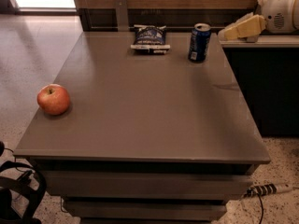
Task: Move pepsi can near apple
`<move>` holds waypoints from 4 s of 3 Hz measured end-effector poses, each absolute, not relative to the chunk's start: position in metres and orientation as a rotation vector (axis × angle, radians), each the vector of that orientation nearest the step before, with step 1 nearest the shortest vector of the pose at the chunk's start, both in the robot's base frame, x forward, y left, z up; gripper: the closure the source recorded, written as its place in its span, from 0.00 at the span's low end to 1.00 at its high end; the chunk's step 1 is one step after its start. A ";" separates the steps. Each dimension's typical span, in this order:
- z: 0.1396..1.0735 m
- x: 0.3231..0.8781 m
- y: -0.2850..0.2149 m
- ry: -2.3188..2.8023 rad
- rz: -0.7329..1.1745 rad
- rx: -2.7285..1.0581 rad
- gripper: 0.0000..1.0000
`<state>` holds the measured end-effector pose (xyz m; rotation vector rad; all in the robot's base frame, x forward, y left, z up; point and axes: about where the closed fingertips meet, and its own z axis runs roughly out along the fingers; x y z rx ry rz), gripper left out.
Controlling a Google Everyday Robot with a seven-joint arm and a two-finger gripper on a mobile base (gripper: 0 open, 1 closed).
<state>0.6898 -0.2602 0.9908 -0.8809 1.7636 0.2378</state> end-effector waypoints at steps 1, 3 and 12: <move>0.967 0.731 -0.262 1.763 0.278 -0.832 0.00; 0.925 0.773 -0.246 1.745 0.397 -0.773 0.00; 0.879 0.773 -0.170 1.608 0.612 -0.756 1.00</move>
Offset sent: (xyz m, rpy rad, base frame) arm 0.0954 0.0022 -0.0626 0.1614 0.0273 -0.0056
